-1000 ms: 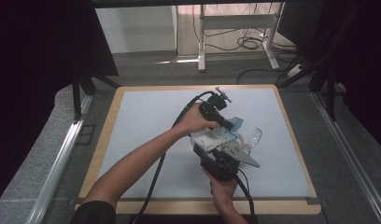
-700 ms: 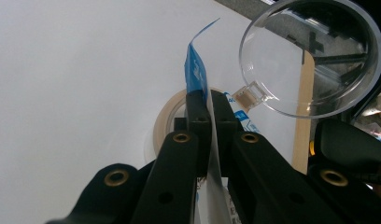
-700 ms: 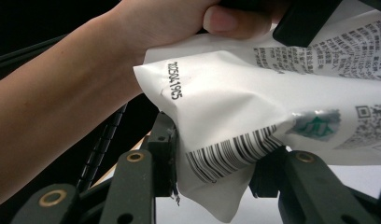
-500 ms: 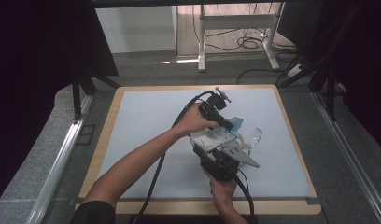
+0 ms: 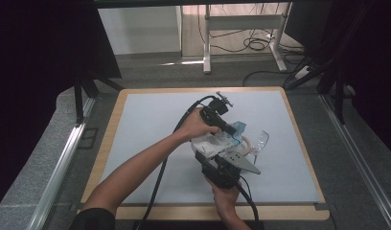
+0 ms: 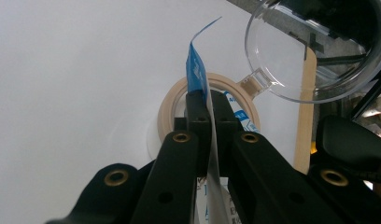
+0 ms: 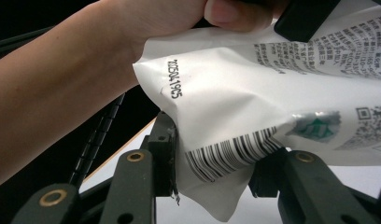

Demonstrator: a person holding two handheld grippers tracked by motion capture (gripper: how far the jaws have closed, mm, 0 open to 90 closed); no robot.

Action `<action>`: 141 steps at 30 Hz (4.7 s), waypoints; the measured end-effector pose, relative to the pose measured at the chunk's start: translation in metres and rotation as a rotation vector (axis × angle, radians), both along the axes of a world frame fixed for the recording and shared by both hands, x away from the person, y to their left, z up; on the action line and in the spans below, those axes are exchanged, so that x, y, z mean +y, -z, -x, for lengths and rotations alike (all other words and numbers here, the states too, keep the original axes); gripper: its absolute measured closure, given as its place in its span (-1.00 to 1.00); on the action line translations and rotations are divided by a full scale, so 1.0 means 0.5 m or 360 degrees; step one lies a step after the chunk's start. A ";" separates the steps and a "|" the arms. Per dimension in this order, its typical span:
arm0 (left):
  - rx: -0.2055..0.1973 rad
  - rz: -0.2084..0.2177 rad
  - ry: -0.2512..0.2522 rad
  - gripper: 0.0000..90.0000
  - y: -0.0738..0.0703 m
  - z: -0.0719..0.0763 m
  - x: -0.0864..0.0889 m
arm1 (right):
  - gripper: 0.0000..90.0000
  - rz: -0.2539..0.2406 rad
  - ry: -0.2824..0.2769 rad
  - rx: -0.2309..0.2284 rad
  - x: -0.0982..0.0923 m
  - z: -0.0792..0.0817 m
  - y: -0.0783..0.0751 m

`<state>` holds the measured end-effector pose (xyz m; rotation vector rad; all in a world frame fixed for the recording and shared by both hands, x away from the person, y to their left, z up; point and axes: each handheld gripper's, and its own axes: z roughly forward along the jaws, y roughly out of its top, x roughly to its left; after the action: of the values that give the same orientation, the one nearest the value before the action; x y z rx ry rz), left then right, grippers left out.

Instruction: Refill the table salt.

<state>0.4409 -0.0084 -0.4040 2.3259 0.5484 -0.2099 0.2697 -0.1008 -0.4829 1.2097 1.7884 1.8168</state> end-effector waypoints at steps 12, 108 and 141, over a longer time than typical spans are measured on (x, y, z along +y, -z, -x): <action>0.0001 -0.0006 0.0009 1.00 -0.001 0.002 0.002 | 0.35 -0.0010 0.0000 0.0000 0.003 0.002 0.000; -0.0015 0.0128 -0.0036 0.99 0.023 0.021 0.055 | 0.04 0.0343 -0.0042 0.0252 -0.026 -0.010 0.096; -0.0029 0.0310 -0.0107 0.99 0.031 0.043 0.083 | -0.27 0.0518 -0.0105 0.0379 -0.095 -0.007 0.112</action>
<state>0.4195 0.0333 -0.4196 2.1155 0.5699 -0.2009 0.2733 -0.1481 -0.5390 1.2884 2.1740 1.3851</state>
